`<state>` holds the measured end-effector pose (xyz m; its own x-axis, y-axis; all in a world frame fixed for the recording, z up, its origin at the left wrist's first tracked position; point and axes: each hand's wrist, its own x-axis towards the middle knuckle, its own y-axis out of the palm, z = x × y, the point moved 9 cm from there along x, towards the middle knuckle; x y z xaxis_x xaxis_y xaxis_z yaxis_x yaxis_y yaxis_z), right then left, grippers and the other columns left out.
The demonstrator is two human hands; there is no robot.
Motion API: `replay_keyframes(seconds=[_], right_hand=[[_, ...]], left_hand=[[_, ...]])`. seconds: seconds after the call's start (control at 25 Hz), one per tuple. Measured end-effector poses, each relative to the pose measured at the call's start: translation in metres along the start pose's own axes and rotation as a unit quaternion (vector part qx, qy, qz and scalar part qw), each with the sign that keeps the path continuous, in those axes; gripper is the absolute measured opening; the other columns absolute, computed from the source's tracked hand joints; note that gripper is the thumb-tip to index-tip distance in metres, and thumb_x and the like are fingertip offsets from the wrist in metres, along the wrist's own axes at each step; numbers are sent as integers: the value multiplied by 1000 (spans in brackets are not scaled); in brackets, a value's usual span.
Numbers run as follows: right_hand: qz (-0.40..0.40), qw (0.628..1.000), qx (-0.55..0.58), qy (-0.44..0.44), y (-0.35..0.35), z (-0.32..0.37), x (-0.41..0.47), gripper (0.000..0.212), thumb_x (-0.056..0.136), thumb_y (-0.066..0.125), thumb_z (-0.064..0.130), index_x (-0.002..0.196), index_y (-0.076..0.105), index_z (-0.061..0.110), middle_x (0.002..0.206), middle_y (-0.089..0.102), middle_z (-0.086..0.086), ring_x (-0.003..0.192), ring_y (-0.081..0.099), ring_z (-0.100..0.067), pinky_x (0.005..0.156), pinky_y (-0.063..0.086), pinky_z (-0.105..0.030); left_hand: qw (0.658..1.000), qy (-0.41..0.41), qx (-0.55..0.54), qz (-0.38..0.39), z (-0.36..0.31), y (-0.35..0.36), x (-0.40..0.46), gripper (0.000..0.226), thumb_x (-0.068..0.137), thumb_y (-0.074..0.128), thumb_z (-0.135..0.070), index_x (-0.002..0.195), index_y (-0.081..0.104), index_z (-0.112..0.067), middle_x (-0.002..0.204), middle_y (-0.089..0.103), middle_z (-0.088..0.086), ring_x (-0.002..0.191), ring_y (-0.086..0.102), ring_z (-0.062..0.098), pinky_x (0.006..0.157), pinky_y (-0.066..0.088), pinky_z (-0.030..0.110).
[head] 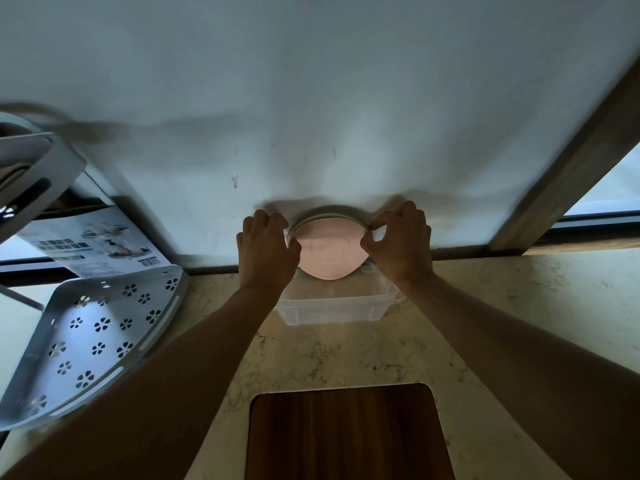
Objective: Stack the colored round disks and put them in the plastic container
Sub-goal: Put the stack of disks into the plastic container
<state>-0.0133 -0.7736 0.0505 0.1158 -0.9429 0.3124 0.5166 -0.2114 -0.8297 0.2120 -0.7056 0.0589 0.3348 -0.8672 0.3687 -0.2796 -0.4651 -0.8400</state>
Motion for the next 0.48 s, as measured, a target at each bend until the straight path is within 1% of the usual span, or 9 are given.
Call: replay_keyframes(seconds=[0.08,0.12,0.2,0.28,0.36,0.48], right_hand=[[-5,1000,19,0,-2,1,0,27,76,73,32,97,67,18,109,55,-7,102,51,-27,80,41,-36],[-4,1000,22,-7,-3,3,-1,30,75,73,32,99,64,18,109,55,-7,100,52,-26,79,41,-35],[-5,999,26,-18,-7,6,-2,38,72,76,32,104,59,18,110,55,-7,99,52,-26,77,39,-32],[10,999,46,-4,-7,5,-2,45,70,78,32,108,57,18,113,54,-8,102,52,-27,79,38,-33],[39,998,42,-2,-6,6,1,49,69,78,35,110,56,19,116,53,-8,105,51,-28,82,39,-35],[57,998,20,15,-14,9,6,50,67,77,37,110,57,20,117,53,-7,107,50,-29,82,36,-36]], left_hand=[[1000,-11,-13,-7,3,-1,-1,29,79,68,-23,104,60,-11,106,55,11,99,51,30,82,44,42],[999,-17,-28,2,3,0,-3,32,79,68,-24,106,59,-12,107,53,11,100,50,29,83,43,41],[997,-32,-56,30,2,0,-4,38,76,68,-25,111,55,-14,111,51,9,104,49,27,85,40,39],[994,-48,-69,66,4,0,-1,42,74,68,-26,113,54,-17,114,52,6,107,49,26,88,38,39],[992,-43,-74,93,-1,-3,3,41,73,67,-28,111,54,-19,114,55,4,107,52,24,88,36,39],[994,-35,-66,83,-6,-20,7,38,75,64,-31,109,54,-18,108,57,3,100,56,24,85,38,41]])
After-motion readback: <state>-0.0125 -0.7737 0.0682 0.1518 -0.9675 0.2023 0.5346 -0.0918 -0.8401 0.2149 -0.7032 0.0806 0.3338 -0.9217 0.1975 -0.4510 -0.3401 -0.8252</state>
